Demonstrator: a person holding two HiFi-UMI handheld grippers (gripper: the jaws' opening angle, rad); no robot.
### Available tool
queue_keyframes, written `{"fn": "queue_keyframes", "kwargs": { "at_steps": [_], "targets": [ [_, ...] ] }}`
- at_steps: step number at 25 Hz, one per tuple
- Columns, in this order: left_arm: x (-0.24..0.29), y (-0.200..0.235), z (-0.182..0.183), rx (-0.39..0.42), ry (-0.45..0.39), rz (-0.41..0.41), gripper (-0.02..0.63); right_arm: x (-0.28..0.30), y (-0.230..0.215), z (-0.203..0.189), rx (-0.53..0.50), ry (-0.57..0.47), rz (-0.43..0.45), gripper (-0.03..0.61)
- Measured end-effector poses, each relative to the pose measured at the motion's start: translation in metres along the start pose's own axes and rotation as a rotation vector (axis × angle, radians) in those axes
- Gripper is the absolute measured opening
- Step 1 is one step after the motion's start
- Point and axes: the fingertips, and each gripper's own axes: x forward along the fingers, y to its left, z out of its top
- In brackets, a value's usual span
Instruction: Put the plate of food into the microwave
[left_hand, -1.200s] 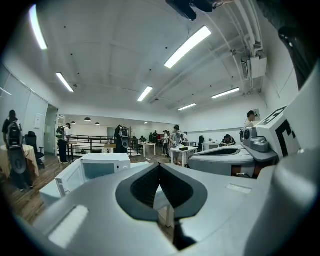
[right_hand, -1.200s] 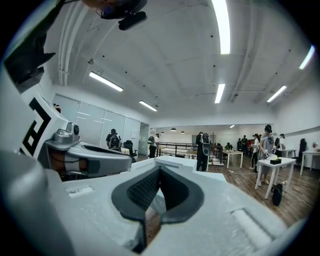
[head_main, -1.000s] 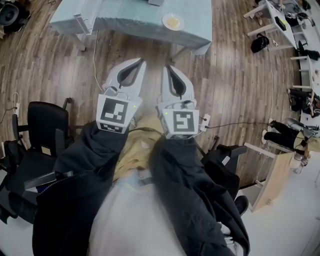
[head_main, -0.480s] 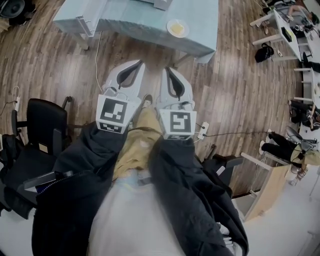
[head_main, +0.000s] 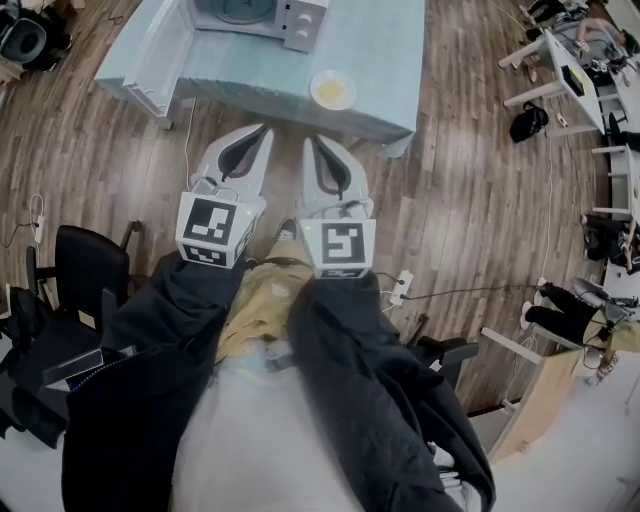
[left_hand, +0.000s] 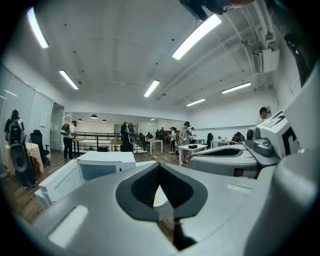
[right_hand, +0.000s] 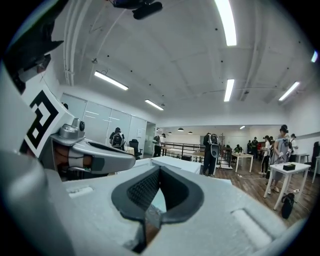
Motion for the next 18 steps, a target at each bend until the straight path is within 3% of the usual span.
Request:
{"fn": "queue_keyframes", "kwargs": {
  "at_steps": [11,18],
  "targets": [
    [0.081,-0.027,-0.001,-0.034,0.030,-0.059,-0.002,0.017,-0.071,-0.023,0.026,0.047,-0.004,0.000],
    [0.094,-0.018,-0.007,-0.045,0.052,-0.044,-0.002,0.032,-0.077,-0.032,0.049,0.059,0.021,0.000]
  ]
}}
